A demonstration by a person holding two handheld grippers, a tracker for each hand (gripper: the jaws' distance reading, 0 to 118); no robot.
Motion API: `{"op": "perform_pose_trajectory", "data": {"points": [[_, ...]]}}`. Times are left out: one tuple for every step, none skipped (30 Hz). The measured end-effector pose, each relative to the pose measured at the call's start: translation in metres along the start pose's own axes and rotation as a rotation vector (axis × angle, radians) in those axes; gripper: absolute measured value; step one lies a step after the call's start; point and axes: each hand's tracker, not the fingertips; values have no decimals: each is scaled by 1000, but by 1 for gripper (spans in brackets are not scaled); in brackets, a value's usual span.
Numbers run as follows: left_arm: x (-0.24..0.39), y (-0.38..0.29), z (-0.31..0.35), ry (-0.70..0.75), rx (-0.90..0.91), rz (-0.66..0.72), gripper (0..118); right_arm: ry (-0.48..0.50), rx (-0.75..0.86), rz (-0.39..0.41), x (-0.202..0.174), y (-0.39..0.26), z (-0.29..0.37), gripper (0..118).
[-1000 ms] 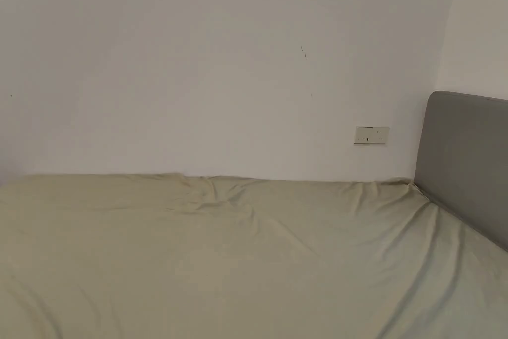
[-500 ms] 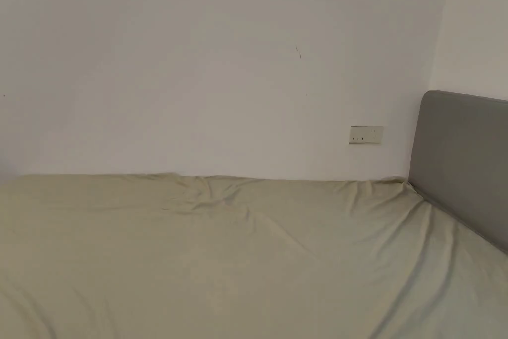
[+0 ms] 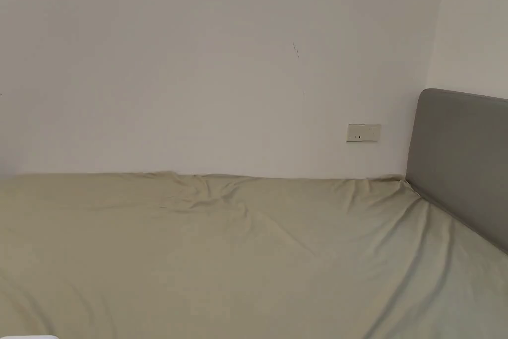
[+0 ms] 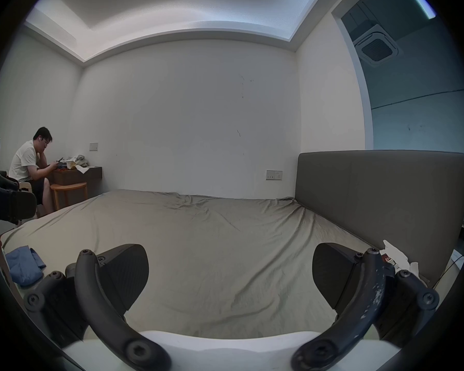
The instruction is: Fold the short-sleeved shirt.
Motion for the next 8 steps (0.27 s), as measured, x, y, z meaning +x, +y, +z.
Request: {"op": "perform_pose_trajectory", "data": {"points": [[0, 0, 0, -1, -4, -5, 118, 0, -1, 0, 0, 0, 0, 118], [1, 0, 0, -3, -11, -8, 118, 2, -3, -2, 0, 0, 0, 118], [1, 0, -1, -4, -13, -7, 118, 5, -3, -4, 0, 0, 0, 118], [1, 0, -1, -4, -13, -6, 118, 7, -3, -5, 1, -1, 0, 118], [2, -1, -1, -4, -15, -5, 118, 7, -4, -6, 1, -1, 0, 118], [2, -1, -1, -2, -17, -6, 118, 7, -4, -6, 1, -1, 0, 118], [3, -1, -2, -1, -19, -7, 118, 5, -6, -4, 1, -1, 0, 118], [3, -1, -2, 2, -19, -8, 118, 2, -6, -4, 2, -1, 0, 118]]}}
